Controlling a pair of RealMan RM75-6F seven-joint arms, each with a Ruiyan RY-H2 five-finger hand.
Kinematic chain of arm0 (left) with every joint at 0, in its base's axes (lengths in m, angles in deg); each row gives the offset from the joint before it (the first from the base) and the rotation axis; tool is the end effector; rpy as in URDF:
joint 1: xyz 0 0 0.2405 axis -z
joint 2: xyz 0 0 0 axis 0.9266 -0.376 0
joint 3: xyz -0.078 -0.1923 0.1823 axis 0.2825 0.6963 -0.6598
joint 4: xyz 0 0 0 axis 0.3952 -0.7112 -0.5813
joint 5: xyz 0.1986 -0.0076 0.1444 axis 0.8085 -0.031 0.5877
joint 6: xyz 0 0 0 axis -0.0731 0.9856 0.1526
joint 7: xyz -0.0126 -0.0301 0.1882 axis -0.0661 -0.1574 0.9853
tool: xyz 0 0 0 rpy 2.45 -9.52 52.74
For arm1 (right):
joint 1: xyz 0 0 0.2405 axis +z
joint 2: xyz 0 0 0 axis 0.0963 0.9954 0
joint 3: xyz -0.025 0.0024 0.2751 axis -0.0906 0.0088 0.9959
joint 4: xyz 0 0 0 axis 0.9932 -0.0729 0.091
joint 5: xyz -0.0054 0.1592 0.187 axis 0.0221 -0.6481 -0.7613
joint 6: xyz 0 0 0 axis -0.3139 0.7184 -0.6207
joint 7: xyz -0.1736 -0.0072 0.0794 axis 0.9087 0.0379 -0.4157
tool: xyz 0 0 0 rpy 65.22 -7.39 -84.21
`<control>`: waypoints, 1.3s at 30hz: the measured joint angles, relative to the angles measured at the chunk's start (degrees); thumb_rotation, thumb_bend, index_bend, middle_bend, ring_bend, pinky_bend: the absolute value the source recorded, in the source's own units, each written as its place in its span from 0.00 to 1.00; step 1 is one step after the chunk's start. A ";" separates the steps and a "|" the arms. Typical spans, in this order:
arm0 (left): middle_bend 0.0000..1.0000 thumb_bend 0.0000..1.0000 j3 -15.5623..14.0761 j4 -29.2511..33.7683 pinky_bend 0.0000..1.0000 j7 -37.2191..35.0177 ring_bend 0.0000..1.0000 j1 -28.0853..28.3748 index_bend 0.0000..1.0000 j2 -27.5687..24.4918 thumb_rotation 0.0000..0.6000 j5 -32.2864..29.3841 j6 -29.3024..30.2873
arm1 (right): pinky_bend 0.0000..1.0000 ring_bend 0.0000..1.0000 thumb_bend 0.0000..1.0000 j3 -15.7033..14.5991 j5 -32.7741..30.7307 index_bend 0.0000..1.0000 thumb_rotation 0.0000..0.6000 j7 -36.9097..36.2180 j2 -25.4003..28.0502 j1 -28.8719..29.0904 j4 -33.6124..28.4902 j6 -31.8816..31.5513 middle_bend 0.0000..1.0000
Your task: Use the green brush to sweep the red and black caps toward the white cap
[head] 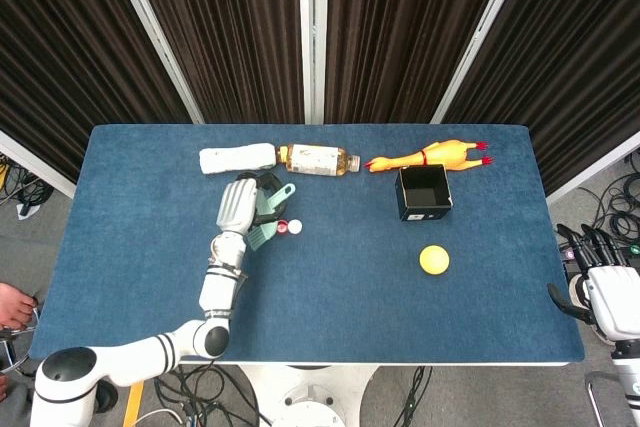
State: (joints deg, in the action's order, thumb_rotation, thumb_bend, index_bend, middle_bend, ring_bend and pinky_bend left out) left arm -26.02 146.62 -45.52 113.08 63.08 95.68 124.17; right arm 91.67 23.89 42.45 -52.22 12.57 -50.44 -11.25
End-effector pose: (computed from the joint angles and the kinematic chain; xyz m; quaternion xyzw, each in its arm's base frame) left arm -0.0927 0.4456 -0.1015 -0.5214 -0.5123 -0.5494 0.4049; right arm -0.3451 -0.2475 0.1719 0.6060 -0.3967 0.4183 0.5481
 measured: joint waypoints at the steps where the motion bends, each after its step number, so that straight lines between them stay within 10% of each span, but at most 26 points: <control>1: 0.62 0.42 -0.51 1.16 0.26 0.19 0.43 -0.73 0.54 -0.62 1.00 0.18 0.41 | 0.02 0.00 0.24 -0.02 0.10 0.03 1.00 -0.06 -0.08 0.16 0.09 0.22 0.16; 14: 0.62 0.42 -9.43 8.77 0.26 1.19 0.43 -11.24 0.54 -4.57 1.00 3.06 6.99 | 0.02 0.00 0.24 -0.12 1.01 0.03 1.00 -0.36 -0.33 0.89 0.28 0.59 0.16; 39: 0.62 0.42 -0.02 -14.35 0.34 -12.12 0.43 -1.43 0.54 9.64 1.00 5.20 -0.73 | 0.02 0.00 0.24 -0.47 -0.02 0.03 1.00 -0.40 0.45 -0.57 -0.05 -0.61 0.16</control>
State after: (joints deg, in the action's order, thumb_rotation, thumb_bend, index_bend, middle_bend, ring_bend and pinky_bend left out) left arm -26.03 132.28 -57.64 111.65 72.73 100.88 123.44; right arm 91.20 23.87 42.05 -51.77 11.99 -50.49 -11.86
